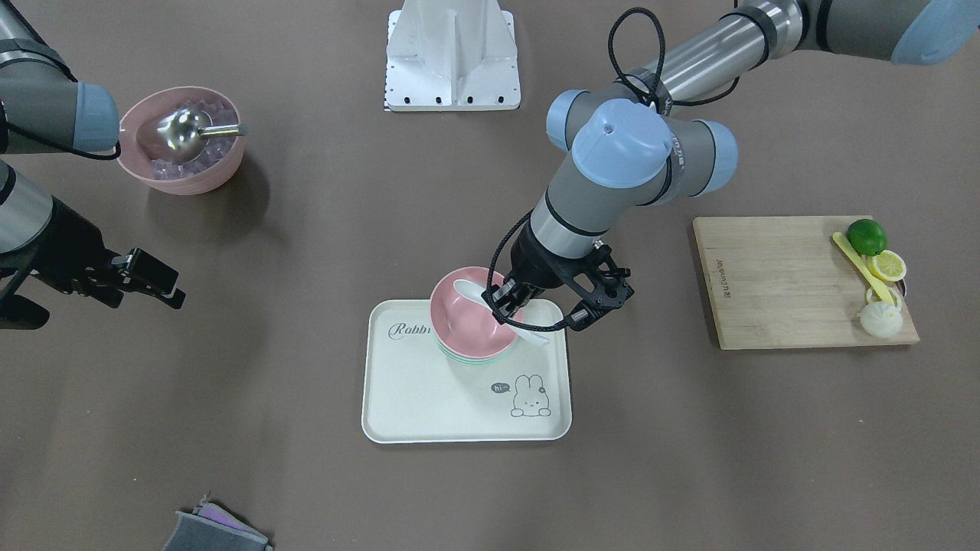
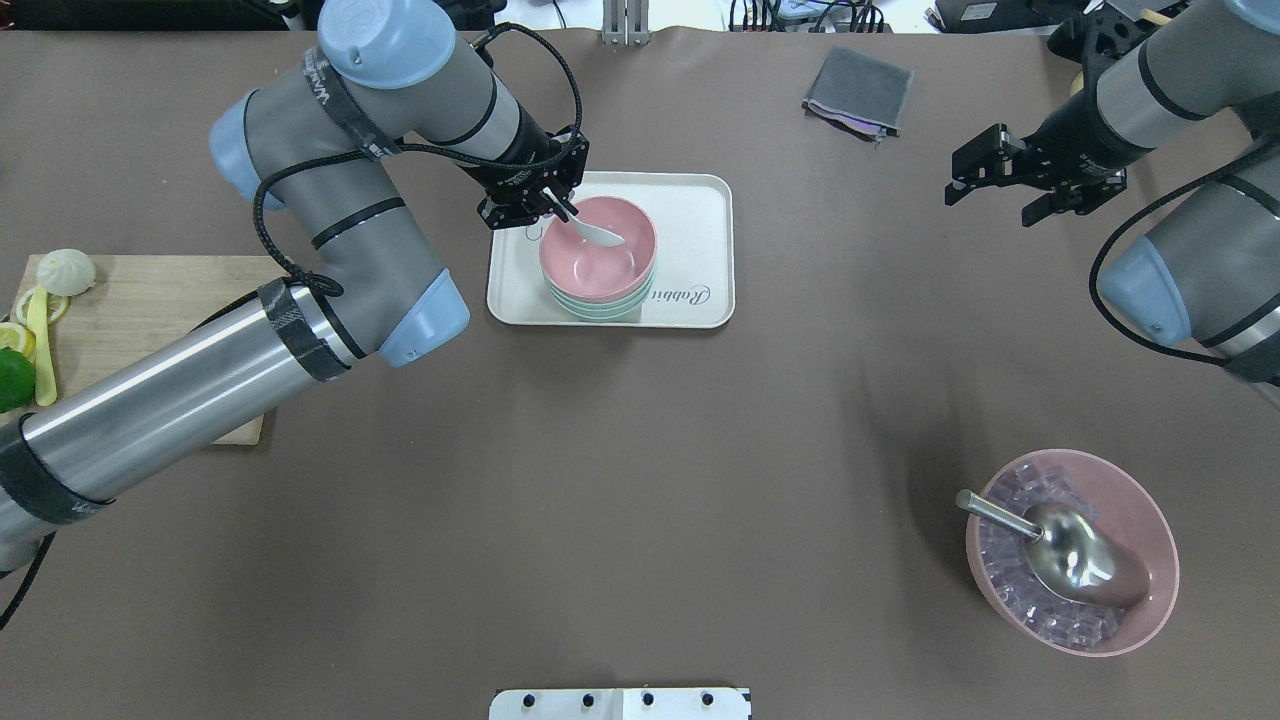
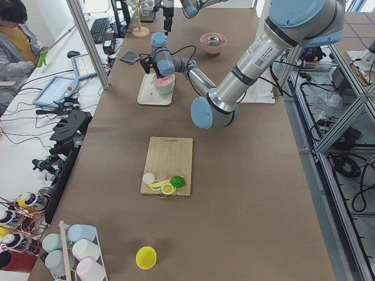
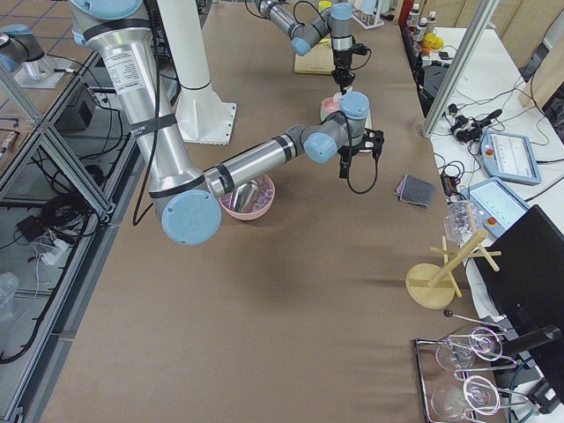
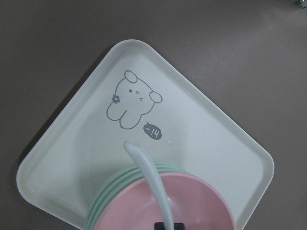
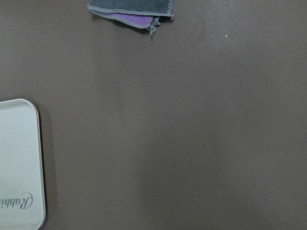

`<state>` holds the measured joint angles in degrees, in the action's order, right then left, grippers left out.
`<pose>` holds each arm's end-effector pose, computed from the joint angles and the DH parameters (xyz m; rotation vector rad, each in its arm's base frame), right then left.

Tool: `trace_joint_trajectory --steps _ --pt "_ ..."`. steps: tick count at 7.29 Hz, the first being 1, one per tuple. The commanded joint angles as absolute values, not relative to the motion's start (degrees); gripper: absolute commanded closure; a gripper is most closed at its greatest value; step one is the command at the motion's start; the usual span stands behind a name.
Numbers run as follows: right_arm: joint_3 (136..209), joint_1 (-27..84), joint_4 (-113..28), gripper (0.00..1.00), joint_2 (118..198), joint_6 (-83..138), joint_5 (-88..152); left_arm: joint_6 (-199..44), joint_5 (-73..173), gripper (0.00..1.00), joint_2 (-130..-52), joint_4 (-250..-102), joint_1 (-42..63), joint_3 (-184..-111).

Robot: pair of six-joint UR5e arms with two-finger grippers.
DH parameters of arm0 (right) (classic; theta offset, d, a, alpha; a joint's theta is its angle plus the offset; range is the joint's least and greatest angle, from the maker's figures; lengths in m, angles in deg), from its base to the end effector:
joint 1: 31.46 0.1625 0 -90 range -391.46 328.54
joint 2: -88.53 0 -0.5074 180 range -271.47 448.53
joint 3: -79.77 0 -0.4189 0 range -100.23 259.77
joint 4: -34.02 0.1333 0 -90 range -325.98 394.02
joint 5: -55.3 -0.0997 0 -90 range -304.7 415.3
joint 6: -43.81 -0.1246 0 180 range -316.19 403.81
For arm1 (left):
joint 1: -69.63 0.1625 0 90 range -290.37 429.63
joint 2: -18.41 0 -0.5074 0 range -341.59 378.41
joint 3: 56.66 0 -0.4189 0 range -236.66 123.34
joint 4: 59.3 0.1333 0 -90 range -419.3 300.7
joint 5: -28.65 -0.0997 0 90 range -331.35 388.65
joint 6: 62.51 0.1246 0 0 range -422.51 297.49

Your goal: Stack pink bowl on green and place spoon

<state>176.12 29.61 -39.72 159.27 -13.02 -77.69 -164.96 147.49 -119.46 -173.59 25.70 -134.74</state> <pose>-0.2867 -0.6187 0.4618 0.0224 -0.9959 0.1721 0.5683 -0.6491 0.2246 -0.1621 1.1298 -0.6132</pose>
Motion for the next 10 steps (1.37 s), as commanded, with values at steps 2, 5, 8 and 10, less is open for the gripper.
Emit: trace_joint_trajectory --steps 2,5,8,10 --pt "176.2 30.8 -39.7 0.00 159.5 -12.4 -77.9 -164.5 147.7 0.01 -118.8 -173.6 25.5 -136.1" --pt "175.1 35.0 -39.9 0.00 165.1 -0.9 -78.6 -147.8 155.7 0.01 -98.0 -168.0 18.1 -157.4" --pt "171.2 43.5 -47.2 0.00 167.3 22.6 -78.5 -112.9 160.0 0.01 -77.0 -164.2 7.4 -167.1" --pt "168.6 47.0 -49.3 0.00 167.8 32.3 -78.6 -85.7 159.9 0.01 -66.8 -164.2 -2.4 -166.5"
